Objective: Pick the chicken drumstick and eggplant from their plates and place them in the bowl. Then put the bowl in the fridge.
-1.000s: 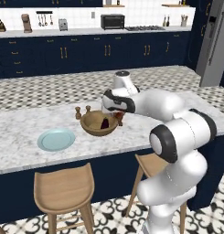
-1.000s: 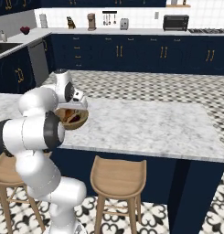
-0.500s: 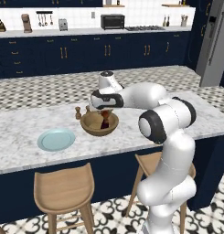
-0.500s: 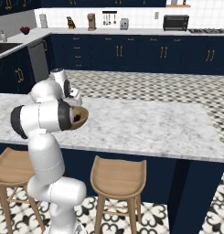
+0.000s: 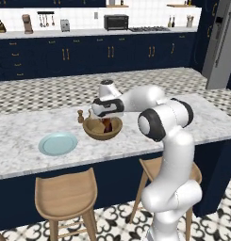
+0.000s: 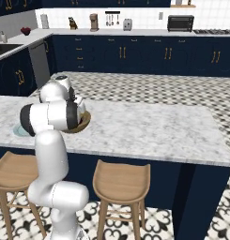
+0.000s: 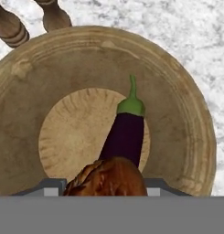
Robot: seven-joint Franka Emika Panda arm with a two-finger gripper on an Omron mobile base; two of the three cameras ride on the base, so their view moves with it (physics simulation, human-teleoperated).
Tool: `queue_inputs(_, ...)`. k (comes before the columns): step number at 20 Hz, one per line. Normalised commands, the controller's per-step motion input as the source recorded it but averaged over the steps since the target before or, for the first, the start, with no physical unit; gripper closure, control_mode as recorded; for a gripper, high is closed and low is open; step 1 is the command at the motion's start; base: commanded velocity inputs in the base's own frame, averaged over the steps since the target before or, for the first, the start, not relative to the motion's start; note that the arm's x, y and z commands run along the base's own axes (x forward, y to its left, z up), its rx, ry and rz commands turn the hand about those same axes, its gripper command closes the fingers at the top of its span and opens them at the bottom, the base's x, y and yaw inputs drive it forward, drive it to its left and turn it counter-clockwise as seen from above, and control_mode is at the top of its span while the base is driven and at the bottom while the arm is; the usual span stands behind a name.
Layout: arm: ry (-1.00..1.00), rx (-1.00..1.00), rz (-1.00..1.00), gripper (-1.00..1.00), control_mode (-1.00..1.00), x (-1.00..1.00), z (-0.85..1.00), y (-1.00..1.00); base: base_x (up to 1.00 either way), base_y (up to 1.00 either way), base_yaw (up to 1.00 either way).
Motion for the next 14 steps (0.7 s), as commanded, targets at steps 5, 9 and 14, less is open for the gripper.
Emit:
queue_inputs(5,0.00,0.01,0.00,1.00,-1.00,0.00,-0.33,0.05,0.00,0.00,0.00)
queue_inputs(9,0.00,0.00,0.00,1.00,-1.00,0.01,-0.20,0.03,0.00,0.00,0.00)
queue_inputs(14,0.00,0.00,0.00,-1.00,-1.00,0.24,-0.01,0.01,0.00,0.00,0.00)
